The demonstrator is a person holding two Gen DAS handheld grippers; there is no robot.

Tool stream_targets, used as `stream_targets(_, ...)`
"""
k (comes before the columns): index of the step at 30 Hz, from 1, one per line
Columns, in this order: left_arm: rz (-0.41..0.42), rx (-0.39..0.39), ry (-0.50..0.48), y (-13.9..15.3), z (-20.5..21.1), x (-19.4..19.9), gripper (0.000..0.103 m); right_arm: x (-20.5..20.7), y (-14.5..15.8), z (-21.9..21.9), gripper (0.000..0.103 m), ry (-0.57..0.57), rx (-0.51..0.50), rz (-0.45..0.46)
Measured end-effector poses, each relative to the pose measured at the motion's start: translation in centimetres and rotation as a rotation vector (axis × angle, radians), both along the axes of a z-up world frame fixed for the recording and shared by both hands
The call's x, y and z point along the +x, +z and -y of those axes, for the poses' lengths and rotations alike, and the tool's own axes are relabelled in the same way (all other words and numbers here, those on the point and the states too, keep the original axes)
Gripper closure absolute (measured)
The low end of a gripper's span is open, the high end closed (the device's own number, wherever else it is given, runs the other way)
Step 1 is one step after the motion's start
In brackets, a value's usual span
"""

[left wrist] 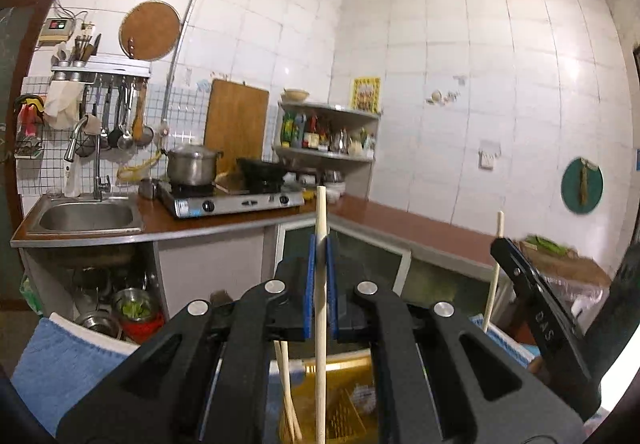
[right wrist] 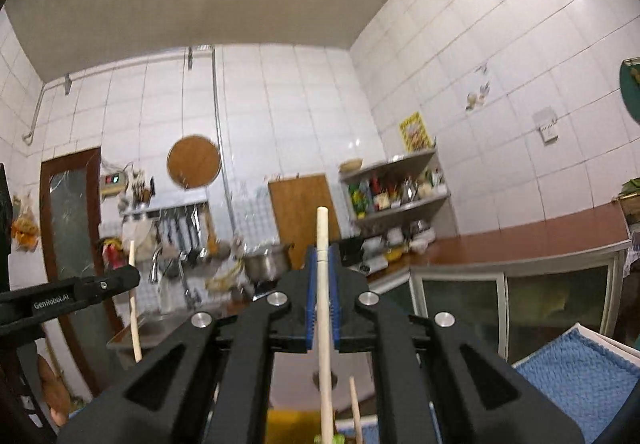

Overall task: Organize utensils
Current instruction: 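Lift both chopsticks upright and lower them into the yellow holder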

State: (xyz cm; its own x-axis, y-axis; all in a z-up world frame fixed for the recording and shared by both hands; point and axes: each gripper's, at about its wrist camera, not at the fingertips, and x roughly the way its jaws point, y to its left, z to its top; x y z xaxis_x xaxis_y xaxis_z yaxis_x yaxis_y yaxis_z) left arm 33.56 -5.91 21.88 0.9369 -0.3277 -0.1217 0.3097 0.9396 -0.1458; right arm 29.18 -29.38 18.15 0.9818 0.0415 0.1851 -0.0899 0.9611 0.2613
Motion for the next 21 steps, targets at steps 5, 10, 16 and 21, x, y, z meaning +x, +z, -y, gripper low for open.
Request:
stream_targets(5, 0.018, -0.006, -0.003, -1.1, 0.8, 1.6, 0.099, 1.4, -0.9, -0.7, 0.097, -0.010, 0.003, 0.044)
stream_targets(10, 0.017, 0.009, 0.000, -4.1, 1.3, 2.6, 0.099, 2.0, -3.0, -0.7, 0.097, -0.017, -0.020, 0.041)
stream_targets(16, -0.031, 0.024, -0.001, -6.9, 1.2, 3.7, 0.099, 2.1, -4.7, -1.3, 0.097, 0.004, -0.059, 0.025)
stream_targets(21, -0.081, 0.057, -0.007, -9.2, 1.0, 3.6, 0.099, 2.3, -7.1, -1.4, 0.097, 0.018, -0.059, -0.035)
